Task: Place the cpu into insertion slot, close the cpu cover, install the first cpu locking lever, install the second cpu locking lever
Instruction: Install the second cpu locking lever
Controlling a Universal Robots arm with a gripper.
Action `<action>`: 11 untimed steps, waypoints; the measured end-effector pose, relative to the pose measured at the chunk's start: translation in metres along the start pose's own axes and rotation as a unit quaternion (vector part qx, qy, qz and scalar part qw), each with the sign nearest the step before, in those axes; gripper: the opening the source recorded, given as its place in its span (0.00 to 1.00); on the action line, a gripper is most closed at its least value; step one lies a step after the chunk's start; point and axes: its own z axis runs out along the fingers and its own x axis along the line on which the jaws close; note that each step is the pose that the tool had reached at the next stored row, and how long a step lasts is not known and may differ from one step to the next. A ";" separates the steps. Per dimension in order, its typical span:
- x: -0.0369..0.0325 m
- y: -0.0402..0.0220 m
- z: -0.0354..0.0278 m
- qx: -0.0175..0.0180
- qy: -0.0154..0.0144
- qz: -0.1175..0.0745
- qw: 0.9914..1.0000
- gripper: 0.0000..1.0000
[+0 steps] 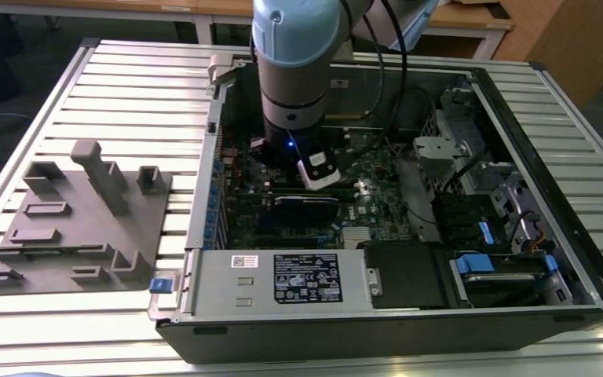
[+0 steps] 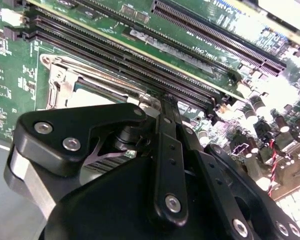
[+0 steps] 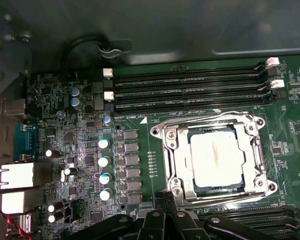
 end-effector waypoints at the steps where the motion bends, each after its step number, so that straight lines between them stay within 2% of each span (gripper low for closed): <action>1: 0.0000 0.0000 0.0000 0.000 0.000 0.000 1.000 0.11; 4: -0.0001 0.0009 -0.0044 0.000 0.000 0.000 1.000 0.11; 11: -0.0009 0.0058 -0.0284 0.000 0.000 0.000 1.000 0.11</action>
